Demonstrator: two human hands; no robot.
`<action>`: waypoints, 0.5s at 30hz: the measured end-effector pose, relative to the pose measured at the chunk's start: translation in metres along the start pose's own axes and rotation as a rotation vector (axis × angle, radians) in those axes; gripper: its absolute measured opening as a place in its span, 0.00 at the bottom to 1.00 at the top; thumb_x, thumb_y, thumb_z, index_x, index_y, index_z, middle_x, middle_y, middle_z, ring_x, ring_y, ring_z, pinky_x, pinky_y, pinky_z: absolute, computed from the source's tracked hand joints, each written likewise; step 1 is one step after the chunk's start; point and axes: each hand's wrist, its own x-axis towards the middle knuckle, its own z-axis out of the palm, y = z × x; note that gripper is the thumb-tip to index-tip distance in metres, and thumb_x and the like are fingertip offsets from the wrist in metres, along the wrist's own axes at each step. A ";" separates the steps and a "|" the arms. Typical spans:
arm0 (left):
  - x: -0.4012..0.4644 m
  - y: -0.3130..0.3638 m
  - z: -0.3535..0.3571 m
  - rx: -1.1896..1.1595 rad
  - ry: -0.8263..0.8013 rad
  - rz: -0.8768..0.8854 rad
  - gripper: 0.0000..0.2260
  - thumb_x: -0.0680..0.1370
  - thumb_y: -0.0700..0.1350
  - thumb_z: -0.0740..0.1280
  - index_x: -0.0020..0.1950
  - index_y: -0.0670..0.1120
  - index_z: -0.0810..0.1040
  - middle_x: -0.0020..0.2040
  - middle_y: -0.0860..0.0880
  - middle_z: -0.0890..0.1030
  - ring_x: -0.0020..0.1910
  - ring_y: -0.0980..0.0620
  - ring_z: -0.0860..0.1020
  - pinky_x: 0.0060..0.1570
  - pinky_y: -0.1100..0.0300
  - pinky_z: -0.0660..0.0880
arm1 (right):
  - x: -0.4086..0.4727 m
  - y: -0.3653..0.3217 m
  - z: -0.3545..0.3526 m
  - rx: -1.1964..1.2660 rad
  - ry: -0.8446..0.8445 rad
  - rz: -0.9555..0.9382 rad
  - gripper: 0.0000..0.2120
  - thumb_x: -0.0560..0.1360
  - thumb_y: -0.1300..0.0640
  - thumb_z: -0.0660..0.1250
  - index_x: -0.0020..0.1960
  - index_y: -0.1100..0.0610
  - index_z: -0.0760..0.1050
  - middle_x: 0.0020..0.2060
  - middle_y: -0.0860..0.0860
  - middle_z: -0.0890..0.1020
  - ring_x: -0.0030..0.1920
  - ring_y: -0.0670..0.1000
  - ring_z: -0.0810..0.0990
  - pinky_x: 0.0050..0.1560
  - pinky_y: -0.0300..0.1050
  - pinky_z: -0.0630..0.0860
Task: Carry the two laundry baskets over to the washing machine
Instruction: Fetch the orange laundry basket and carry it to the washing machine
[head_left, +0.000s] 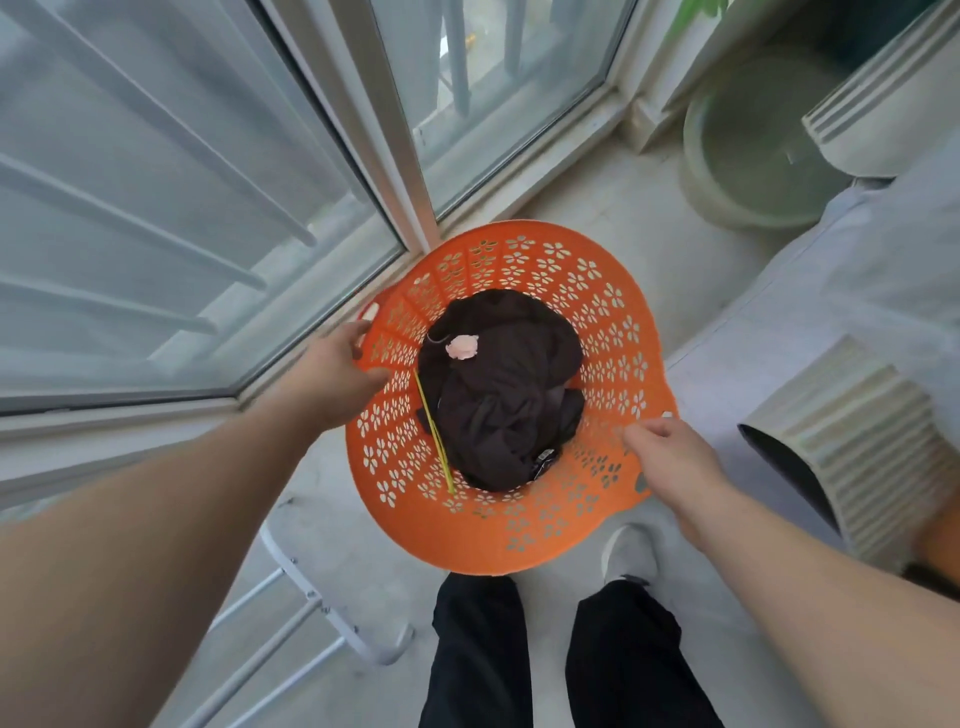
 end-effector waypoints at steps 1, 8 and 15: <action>-0.008 0.002 0.000 -0.020 -0.031 0.007 0.32 0.78 0.49 0.72 0.80 0.52 0.63 0.55 0.50 0.82 0.41 0.53 0.85 0.43 0.52 0.83 | -0.004 -0.003 -0.001 0.026 -0.034 -0.002 0.15 0.76 0.49 0.65 0.51 0.60 0.81 0.45 0.57 0.85 0.42 0.57 0.81 0.46 0.51 0.74; -0.079 0.009 -0.008 -0.010 -0.119 -0.042 0.26 0.76 0.56 0.73 0.73 0.57 0.70 0.55 0.48 0.83 0.45 0.49 0.87 0.52 0.44 0.84 | -0.055 -0.020 -0.035 0.033 -0.159 0.006 0.18 0.75 0.46 0.66 0.53 0.60 0.81 0.45 0.55 0.86 0.47 0.58 0.84 0.51 0.52 0.79; -0.173 0.024 -0.068 0.001 -0.123 -0.037 0.18 0.76 0.55 0.72 0.64 0.56 0.75 0.54 0.46 0.84 0.43 0.49 0.87 0.51 0.46 0.84 | -0.146 -0.054 -0.106 0.026 -0.113 -0.015 0.13 0.78 0.49 0.67 0.39 0.55 0.72 0.27 0.49 0.75 0.27 0.48 0.73 0.32 0.43 0.64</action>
